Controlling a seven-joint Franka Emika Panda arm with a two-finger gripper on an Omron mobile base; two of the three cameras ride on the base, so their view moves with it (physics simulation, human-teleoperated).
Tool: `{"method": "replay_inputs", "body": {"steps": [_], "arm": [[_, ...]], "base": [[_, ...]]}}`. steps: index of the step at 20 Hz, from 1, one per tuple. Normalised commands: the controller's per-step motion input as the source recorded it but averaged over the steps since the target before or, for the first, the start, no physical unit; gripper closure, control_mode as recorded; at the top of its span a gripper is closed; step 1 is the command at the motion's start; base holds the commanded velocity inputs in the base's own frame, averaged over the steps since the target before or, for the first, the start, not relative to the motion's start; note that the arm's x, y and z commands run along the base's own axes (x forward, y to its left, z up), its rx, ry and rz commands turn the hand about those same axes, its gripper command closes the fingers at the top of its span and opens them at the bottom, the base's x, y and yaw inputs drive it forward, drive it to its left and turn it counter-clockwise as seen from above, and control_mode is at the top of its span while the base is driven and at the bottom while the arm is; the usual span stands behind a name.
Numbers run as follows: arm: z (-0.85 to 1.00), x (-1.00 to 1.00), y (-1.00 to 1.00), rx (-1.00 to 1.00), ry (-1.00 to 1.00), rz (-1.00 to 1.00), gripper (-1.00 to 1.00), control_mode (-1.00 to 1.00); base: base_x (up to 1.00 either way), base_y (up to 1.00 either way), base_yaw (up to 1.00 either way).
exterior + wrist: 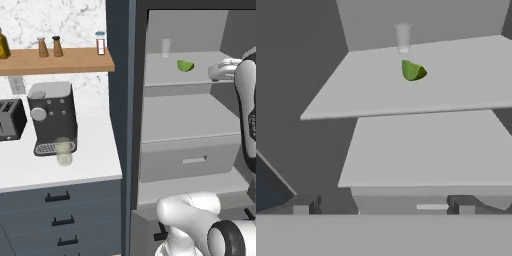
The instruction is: Grab a lemon wedge from the fridge and one ice cube from the ice bowl, and put them in the glass of lemonade.
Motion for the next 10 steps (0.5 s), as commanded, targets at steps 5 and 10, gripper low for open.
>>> {"method": "replay_inputs", "body": {"steps": [5,10], "arm": [[0.33,1.0,0.0,-0.15,0.1,0.15,-1.0,-1.0],[-0.3,0.98,0.06,-0.11,0.26,0.03,-1.0,-1.0]], "base": [[0.0,0.0,0.0],[0.0,0.0,0.0]]}}
